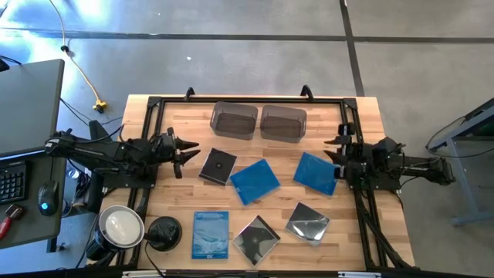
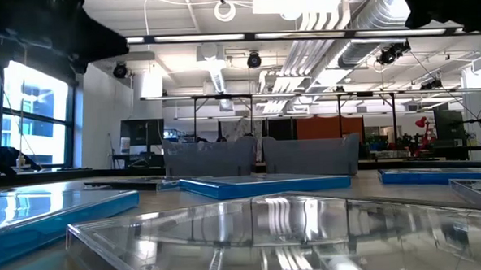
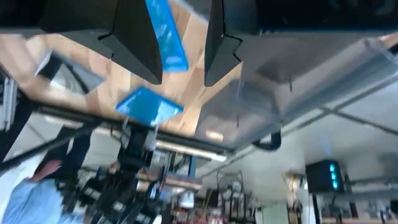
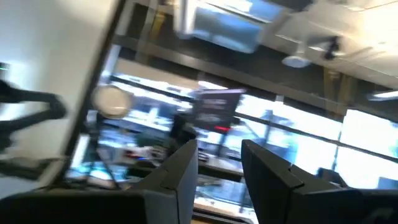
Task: Pick & place jewel cases by type
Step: Put the top black cd case into the left black bin
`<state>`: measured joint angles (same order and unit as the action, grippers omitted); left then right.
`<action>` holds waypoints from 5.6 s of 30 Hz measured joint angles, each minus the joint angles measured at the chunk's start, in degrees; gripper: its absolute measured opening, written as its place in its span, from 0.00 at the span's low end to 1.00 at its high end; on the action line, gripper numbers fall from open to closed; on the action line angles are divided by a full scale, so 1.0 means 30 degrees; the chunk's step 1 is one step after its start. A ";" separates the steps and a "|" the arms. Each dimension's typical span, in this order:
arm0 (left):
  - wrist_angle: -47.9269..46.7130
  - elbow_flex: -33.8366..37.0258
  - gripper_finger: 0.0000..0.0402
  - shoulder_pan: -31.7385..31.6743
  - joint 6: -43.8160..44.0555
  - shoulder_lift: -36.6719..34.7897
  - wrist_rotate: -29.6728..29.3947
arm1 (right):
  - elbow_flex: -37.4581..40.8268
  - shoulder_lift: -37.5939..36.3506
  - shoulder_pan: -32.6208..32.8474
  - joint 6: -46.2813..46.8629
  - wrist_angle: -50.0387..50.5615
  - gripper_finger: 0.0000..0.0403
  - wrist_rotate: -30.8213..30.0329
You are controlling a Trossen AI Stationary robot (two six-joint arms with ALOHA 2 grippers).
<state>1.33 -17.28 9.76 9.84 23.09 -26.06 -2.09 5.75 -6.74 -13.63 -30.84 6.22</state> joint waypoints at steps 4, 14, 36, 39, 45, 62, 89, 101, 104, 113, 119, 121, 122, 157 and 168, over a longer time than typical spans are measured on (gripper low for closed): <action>0.1916 -0.0003 0.30 0.0000 -0.1197 0.1059 -0.0121 | 0.0000 0.1329 0.0015 0.0343 -0.2031 0.29 0.0207; -0.2718 -0.5358 0.30 -0.0015 -0.1649 0.6705 -0.2307 | -0.4137 1.1025 0.0015 0.2753 -0.2745 0.29 0.0054; -1.3328 -0.8062 0.30 -0.4537 0.8840 1.0448 0.0187 | -1.9319 3.1588 0.1510 -0.1615 0.7761 0.29 -0.2003; -1.3274 -0.7497 0.30 -0.6432 0.8864 1.0527 0.1990 | -2.1028 3.2891 0.1694 -0.1624 0.9382 0.29 -0.2415; -1.1316 -0.6020 0.30 -0.8801 0.7860 1.0520 0.5371 | -2.3376 3.4648 0.1763 -0.1896 1.1941 0.29 -0.2334; -0.5278 -0.3075 0.30 -0.9377 1.0348 1.4604 0.9573 | -2.3693 3.6937 0.1081 -0.4977 1.1045 0.29 -0.2478; -0.2911 -0.3060 0.30 -0.9377 1.1528 1.7507 1.1103 | -2.3706 3.7811 0.0262 -0.8021 1.0963 0.29 -0.3120; -0.2911 -0.3060 0.30 -0.9377 1.1324 1.7507 1.1119 | -2.3664 3.7711 0.1586 -0.9619 1.0783 0.29 -0.4143; -0.2911 -0.3067 0.30 -0.9377 1.1307 1.7507 1.1111 | -2.3656 3.7669 0.1946 -0.9492 1.0677 0.29 -0.4358; -0.2918 -0.3075 0.30 -0.9377 1.0664 1.7514 1.1089 | -2.3656 3.7655 0.3575 -0.8989 0.9613 0.29 -0.2509; -0.2882 -0.3075 0.30 -0.9377 1.0668 1.7514 1.1081 | -2.3656 3.7820 0.3900 -0.9412 0.8058 0.29 -0.3558; -0.2854 -0.3075 0.30 -0.9377 1.0666 1.7522 1.1074 | -2.3669 3.7916 0.3797 -0.9462 0.7821 0.29 -0.3955; -0.2820 -0.3075 0.30 -0.9377 1.0664 1.7522 1.1074 | -2.3664 3.7932 0.3722 -0.9462 0.7950 0.29 -0.3958; -0.1803 -0.3127 0.30 -0.9377 1.0384 1.8518 1.1625 | -2.3725 3.9290 0.2863 -1.0124 0.6624 0.39 -0.3258; -0.0079 -0.3122 0.30 -0.9420 1.0326 1.9576 1.3408 | -2.3715 3.9264 0.2955 -1.1582 0.6836 0.43 -0.3532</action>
<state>1.10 -26.64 -18.50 40.82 81.82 14.16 -73.23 123.55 2.12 -48.38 -10.34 -4.37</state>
